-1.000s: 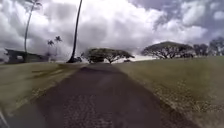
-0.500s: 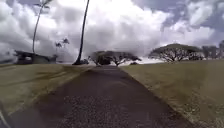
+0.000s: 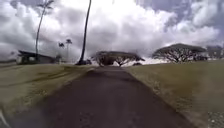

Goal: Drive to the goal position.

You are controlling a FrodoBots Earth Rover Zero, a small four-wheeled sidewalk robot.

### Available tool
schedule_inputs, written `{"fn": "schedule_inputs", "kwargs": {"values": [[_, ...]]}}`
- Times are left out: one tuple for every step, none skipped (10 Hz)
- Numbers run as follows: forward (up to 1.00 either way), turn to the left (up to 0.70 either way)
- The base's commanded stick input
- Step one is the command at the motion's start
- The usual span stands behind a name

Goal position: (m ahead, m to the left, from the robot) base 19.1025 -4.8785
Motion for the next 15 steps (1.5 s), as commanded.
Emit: {"fn": "schedule_inputs", "kwargs": {"values": [[0.7,0.02],[0.69,0.02],[0.69,0.02],[0.69,0.02],[0.69,0.02],[0.69,0.02],[0.69,0.02],[0.69,0.02],[0.69,0.01],[0.69,0.01],[0.69,0.01],[0.69,0.0],[0.69,0.0],[0.69,0.0],[0.69,0.0]]}}
